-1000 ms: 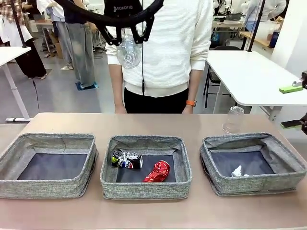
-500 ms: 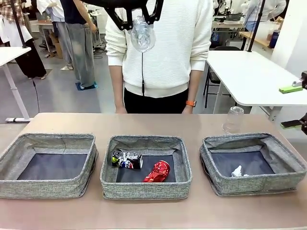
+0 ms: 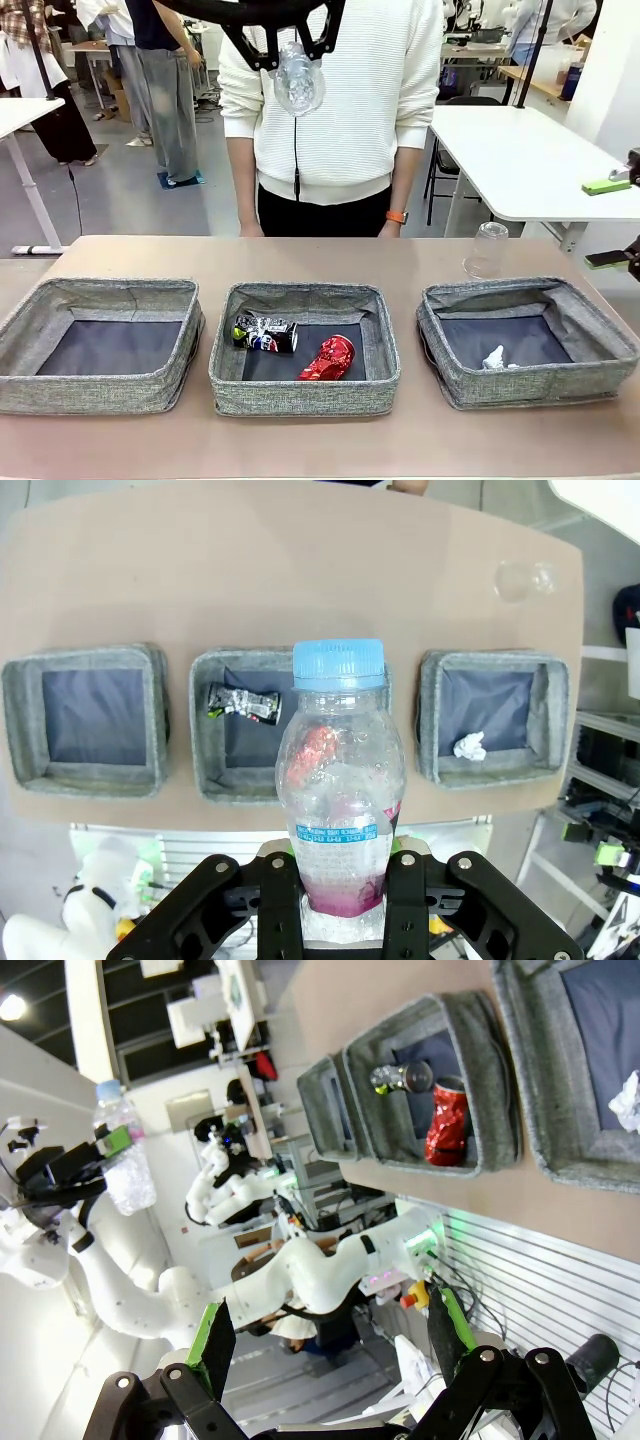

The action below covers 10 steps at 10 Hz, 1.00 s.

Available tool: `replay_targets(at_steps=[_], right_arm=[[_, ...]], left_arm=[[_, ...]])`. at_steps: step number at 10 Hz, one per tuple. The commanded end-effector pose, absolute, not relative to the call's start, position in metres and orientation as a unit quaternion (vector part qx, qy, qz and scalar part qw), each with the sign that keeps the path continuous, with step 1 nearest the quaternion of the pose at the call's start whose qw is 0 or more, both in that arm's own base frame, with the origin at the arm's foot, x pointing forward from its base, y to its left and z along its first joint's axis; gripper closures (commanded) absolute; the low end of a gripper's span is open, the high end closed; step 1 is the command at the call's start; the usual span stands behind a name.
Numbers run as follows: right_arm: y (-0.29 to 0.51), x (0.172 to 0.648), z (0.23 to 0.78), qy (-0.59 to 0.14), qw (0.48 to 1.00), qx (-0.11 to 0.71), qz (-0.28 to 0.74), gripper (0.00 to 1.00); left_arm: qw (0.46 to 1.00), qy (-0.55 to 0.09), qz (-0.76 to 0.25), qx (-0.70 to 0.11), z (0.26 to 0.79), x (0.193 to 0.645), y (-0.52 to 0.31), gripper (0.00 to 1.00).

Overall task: Sort the waste into the appropriate baskets.
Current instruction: Pick up the waste item pointed out by the person, then place the picked waste into the Fabric basket indicated by the person.

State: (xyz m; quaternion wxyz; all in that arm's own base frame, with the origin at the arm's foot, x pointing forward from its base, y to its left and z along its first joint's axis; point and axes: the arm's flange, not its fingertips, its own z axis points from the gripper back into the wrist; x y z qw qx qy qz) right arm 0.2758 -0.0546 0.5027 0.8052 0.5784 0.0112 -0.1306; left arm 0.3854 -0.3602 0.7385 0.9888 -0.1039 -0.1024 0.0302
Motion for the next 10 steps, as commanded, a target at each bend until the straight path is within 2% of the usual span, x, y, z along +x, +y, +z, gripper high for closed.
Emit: replay_targets(at_steps=[1, 10], right_arm=[[-0.0535, 0.2792, 0.504, 0.001, 0.804, 0.582, -0.126, 0.0], [-0.0535, 0.2792, 0.504, 0.001, 0.804, 0.582, -0.126, 0.0]], left_arm=[[0.989, -0.108, 0.022, -0.098, 0.7378, 0.3824, -0.3534, 0.78], [0.989, -0.108, 0.022, -0.098, 0.7378, 0.3824, -0.3534, 0.78]])
